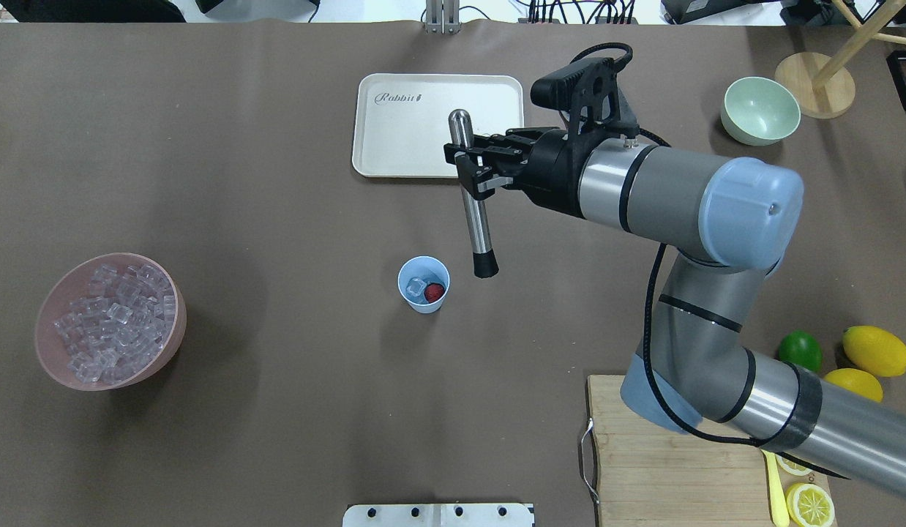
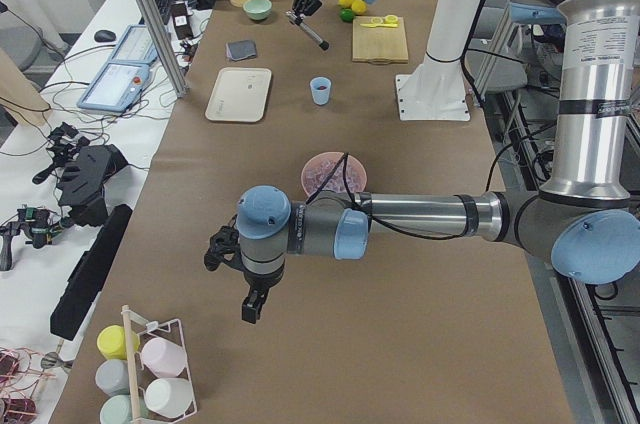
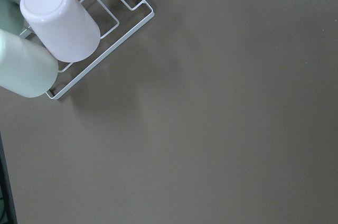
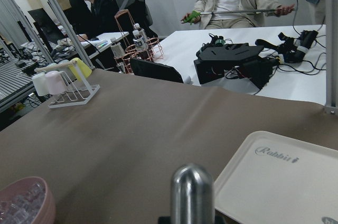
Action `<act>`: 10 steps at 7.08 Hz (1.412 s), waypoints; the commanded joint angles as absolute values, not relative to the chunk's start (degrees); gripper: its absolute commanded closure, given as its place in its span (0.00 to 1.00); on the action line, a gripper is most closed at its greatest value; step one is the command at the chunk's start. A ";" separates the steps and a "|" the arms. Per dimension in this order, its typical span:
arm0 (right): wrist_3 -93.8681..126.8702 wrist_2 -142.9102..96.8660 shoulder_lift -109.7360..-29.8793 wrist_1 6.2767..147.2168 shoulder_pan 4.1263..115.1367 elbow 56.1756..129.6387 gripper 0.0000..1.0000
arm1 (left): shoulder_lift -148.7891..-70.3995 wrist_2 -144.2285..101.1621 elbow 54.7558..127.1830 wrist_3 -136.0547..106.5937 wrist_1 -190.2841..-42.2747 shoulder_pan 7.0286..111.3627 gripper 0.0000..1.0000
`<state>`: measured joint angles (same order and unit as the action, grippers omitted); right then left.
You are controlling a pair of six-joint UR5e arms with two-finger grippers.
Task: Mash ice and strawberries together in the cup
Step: 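Carry the muddler over the blue cup and lower it inside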
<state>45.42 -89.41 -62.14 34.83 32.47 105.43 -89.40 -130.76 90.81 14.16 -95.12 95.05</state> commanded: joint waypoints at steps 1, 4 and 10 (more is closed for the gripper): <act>40.10 -85.79 -62.05 28.42 30.67 103.90 1.00 | -89.21 -130.96 90.00 14.15 -95.01 95.45 0.02; 39.90 -80.43 -58.56 1.29 27.35 87.49 1.00 | -91.65 -130.96 86.24 14.32 -95.45 95.45 0.02; 34.72 -78.57 -56.60 1.50 25.75 84.56 1.00 | -92.20 -130.96 85.17 14.33 -95.54 95.36 0.02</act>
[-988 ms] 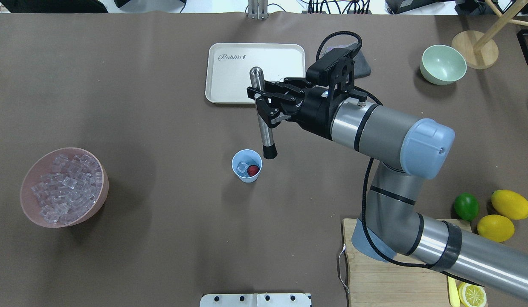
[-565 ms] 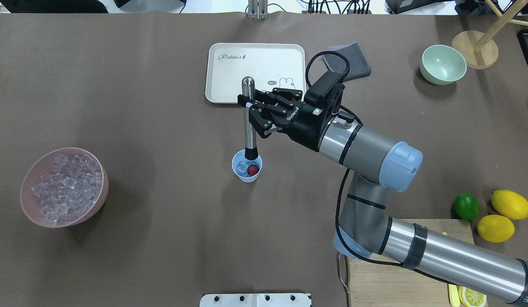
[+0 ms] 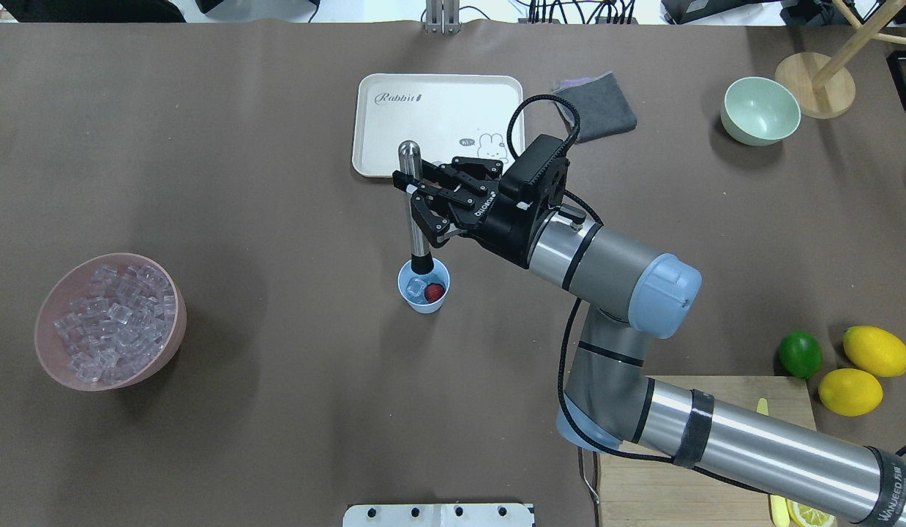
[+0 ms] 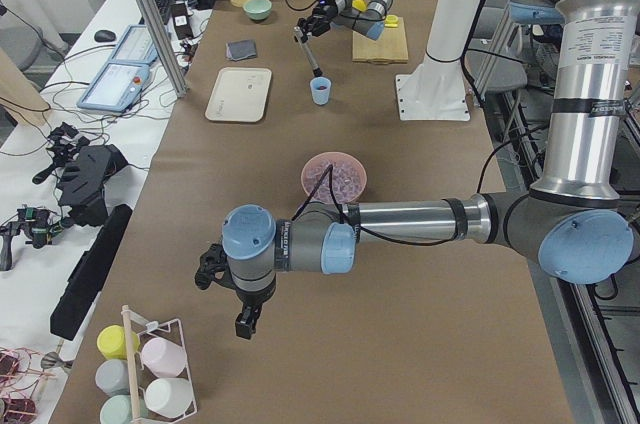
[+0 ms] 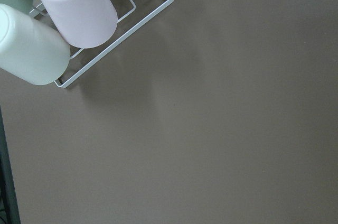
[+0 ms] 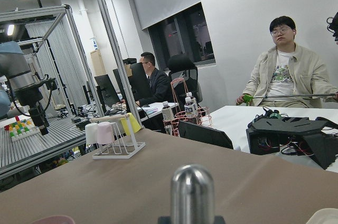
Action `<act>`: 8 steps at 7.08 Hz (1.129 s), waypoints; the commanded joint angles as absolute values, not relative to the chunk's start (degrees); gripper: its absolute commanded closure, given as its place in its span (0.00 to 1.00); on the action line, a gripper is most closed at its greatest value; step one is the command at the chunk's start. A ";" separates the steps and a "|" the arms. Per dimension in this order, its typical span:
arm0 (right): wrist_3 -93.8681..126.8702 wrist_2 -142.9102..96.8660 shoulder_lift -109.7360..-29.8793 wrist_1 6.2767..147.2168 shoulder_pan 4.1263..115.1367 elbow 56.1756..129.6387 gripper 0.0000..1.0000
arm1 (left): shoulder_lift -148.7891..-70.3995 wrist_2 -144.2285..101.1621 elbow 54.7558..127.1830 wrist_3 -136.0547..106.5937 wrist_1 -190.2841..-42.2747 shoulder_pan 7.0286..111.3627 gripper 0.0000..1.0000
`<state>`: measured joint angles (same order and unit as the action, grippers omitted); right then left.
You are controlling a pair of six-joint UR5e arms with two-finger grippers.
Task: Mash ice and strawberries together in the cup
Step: 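Press the muddler up and down inside the blue cup with the right gripper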
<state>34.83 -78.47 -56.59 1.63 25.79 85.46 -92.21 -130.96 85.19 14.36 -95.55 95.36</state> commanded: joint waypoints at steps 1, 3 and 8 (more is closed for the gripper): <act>34.72 -78.66 -56.60 1.49 25.40 84.29 1.00 | -92.20 -130.96 85.17 14.33 -95.54 95.36 0.02; 34.72 -78.57 -56.86 1.58 25.05 83.85 1.00 | -92.20 -130.96 84.99 14.33 -95.54 95.36 0.02; 34.89 -78.92 -56.87 1.23 22.86 79.99 1.00 | -92.20 -130.96 84.29 14.33 -95.54 95.36 0.02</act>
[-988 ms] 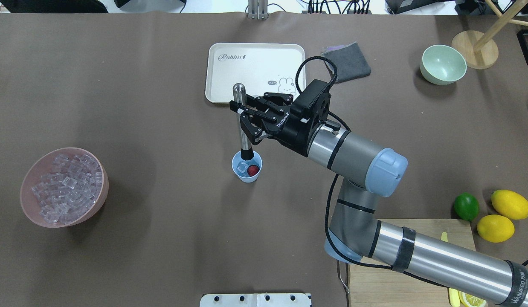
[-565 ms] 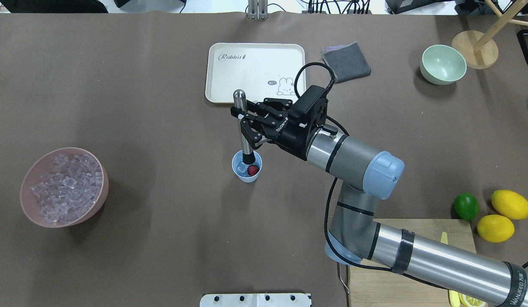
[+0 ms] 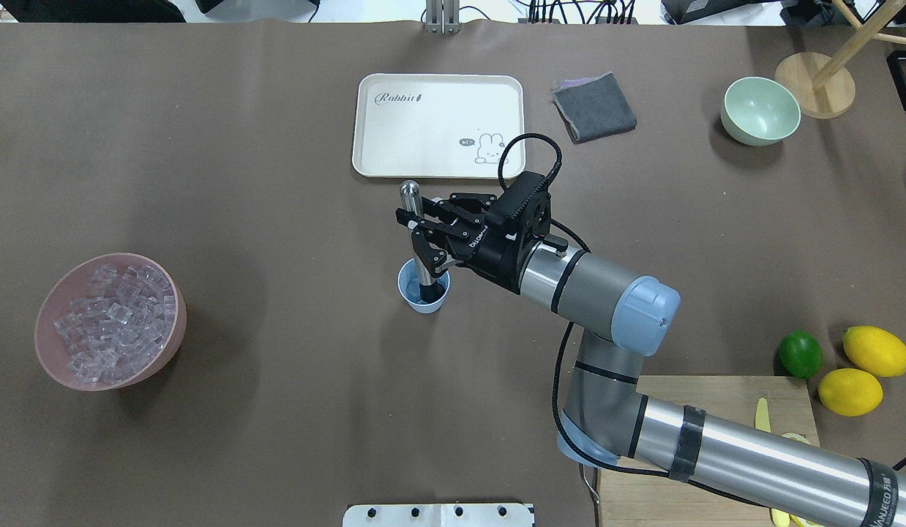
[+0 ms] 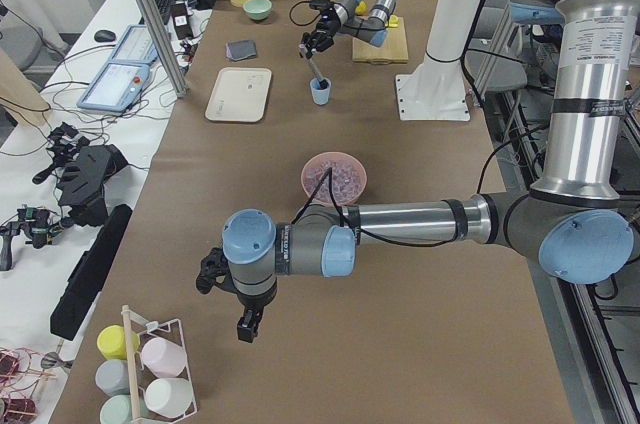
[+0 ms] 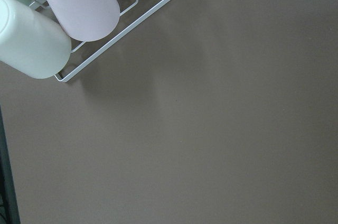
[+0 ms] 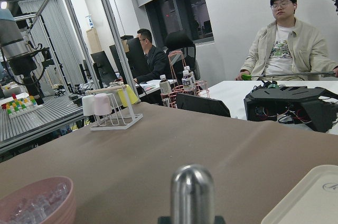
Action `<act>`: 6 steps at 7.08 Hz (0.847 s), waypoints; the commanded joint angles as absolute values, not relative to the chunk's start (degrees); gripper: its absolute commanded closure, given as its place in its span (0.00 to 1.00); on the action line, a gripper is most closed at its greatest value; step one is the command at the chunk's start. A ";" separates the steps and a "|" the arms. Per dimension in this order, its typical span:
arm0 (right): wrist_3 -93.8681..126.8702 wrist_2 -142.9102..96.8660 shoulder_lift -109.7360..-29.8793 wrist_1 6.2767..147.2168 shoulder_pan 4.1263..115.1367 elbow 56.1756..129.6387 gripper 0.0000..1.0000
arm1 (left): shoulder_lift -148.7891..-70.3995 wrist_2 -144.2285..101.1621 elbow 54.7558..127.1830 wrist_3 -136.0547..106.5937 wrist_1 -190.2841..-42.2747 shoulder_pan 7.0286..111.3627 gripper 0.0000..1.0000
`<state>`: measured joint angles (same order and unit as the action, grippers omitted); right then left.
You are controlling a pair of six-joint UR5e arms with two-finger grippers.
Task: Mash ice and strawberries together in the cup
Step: 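Press the muddler up and down inside the blue cup with the right gripper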
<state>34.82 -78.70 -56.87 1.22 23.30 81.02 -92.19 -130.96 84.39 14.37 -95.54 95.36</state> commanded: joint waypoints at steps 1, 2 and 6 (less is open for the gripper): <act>34.81 -78.84 -56.95 1.23 22.68 79.55 1.00 | -92.20 -130.96 84.29 14.33 -95.54 95.36 0.02; 34.89 -78.58 -56.34 1.23 22.68 79.80 1.00 | -92.20 -130.96 84.29 14.33 -95.54 95.36 0.02; 35.51 -78.40 -51.86 2.11 24.87 82.87 1.00 | -92.37 -130.96 84.29 14.33 -95.54 95.19 0.02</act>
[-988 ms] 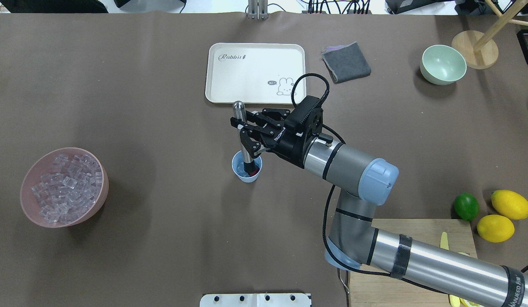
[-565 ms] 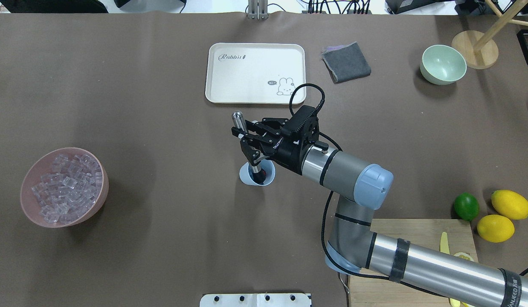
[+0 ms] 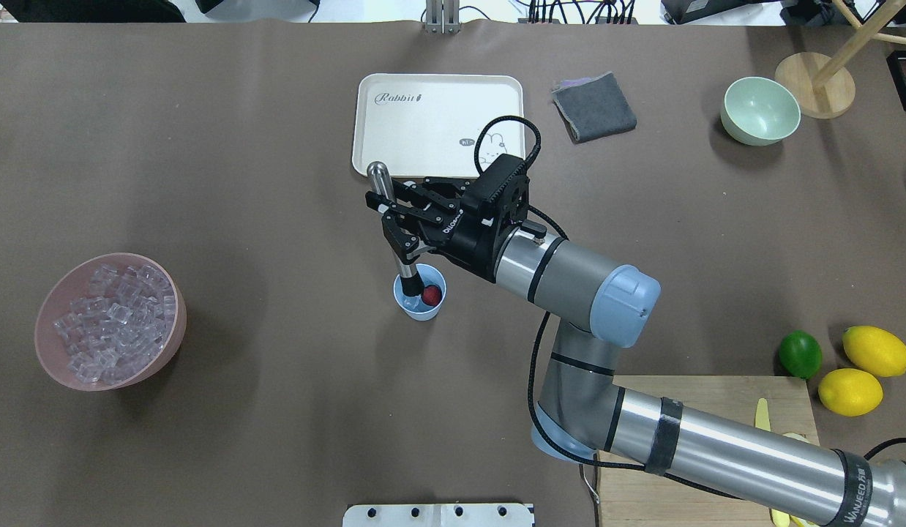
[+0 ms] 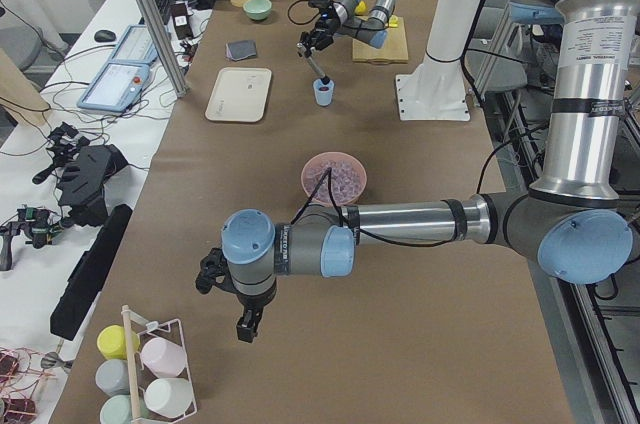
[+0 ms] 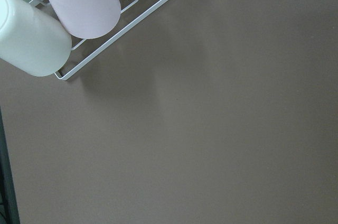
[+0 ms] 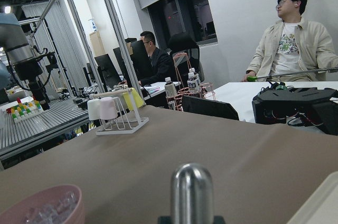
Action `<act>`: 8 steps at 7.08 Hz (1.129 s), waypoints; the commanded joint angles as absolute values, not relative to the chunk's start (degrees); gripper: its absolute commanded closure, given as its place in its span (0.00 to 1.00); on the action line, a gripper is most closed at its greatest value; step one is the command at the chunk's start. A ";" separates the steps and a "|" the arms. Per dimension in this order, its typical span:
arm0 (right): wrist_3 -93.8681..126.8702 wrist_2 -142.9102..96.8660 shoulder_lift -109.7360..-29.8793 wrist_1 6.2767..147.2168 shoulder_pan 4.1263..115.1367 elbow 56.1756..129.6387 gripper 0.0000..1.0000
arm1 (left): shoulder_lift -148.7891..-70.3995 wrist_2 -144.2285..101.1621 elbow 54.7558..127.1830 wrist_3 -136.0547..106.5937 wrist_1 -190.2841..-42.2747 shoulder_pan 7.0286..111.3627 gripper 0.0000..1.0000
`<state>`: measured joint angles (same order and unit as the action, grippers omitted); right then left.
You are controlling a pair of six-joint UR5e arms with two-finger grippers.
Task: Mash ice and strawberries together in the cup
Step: 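Press the muddler up and down inside the blue cup with the right gripper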
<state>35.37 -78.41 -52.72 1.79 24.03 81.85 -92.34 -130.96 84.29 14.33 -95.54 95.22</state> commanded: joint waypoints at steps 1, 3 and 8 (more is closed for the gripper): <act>35.51 -78.40 -51.59 3.85 25.40 84.10 1.00 | -92.37 -130.96 84.29 14.33 -95.54 95.10 0.02; 35.68 -78.40 -51.42 5.36 25.66 84.11 1.00 | -92.37 -130.96 84.29 14.33 -95.54 95.10 0.02; 36.29 -78.40 -51.76 5.10 25.32 79.90 1.00 | -92.37 -130.96 83.85 14.41 -95.62 95.01 0.02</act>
